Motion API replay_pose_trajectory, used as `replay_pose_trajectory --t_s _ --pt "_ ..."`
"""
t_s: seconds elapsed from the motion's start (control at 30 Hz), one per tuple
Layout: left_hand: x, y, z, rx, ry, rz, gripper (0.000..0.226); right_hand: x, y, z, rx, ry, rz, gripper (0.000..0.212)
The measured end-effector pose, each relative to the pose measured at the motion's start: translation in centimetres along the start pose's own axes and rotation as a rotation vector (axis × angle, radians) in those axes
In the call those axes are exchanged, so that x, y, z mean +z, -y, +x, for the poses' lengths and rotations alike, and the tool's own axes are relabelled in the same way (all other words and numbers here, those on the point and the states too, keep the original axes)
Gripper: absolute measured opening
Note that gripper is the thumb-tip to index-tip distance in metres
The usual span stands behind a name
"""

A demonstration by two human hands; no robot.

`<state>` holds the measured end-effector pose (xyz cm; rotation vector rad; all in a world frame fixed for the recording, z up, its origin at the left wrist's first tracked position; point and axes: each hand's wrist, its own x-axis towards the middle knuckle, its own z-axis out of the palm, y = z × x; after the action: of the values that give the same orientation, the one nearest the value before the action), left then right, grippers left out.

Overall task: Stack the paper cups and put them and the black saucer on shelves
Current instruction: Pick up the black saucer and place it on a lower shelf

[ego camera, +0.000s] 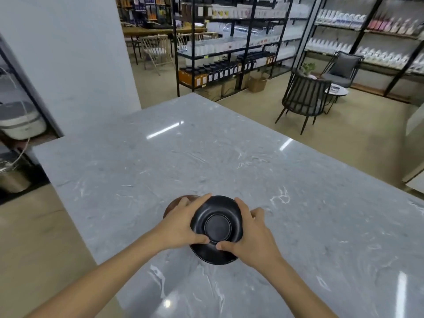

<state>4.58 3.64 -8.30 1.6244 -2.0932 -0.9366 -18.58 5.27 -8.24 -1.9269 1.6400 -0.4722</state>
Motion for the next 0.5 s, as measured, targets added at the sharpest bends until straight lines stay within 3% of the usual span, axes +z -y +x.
replay_pose_trajectory --t_s 0.5 --pt "-3.7 8.0 3.1 -0.086 0.022 0.001 0.120 5.3 4.8 7.4 0.061 0.080 -0.043 0.122"
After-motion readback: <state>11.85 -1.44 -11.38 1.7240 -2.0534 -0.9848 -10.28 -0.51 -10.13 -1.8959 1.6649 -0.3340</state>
